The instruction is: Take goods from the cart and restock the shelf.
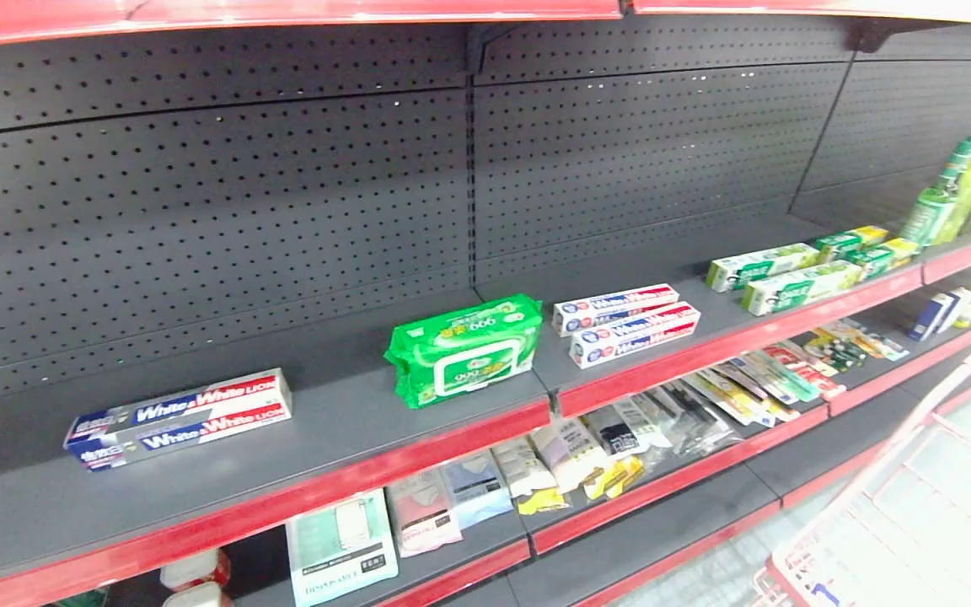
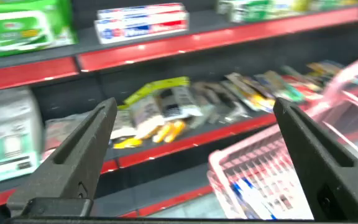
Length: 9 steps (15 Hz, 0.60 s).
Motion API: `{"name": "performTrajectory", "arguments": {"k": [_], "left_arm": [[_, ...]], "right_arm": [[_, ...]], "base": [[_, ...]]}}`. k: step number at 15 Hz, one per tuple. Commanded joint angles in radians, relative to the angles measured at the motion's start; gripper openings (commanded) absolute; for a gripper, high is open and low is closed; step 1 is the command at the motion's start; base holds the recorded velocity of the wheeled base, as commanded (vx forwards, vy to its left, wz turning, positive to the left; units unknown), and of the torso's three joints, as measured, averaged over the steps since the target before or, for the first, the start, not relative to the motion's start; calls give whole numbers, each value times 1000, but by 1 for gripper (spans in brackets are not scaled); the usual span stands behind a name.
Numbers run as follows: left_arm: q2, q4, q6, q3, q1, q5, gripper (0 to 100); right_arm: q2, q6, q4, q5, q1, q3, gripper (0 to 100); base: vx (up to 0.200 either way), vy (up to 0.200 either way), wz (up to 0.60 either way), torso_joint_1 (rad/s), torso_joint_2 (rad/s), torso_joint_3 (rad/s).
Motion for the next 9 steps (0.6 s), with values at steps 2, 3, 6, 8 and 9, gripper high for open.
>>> {"name": "performTrajectory", "arguments": {"k": [2, 3, 6, 8, 9], "left_arm": [[1, -1, 0, 0, 0, 0, 100], [1, -1, 0, 0, 2, 0, 100], [1, -1, 0, 0, 2, 0, 100], [1, -1, 0, 0, 0, 0, 100], [1, -1, 0, 0, 0, 0, 100]], "right_arm": [[1, -1, 0, 0, 0, -1, 100], [1, -1, 0, 0, 0, 0, 100], [1, -1, 0, 0, 0, -1, 100], [1, -1, 0, 0, 0, 0, 100], [1, -1, 0, 0, 0, -1, 100]], "base": [[0, 0, -600, 2, 2, 5], [0, 0, -600, 2, 7, 2], [0, 0, -600, -2, 2, 5], [0, 0, -600, 2, 5, 2], [0, 0, -600, 2, -7, 2]]}}
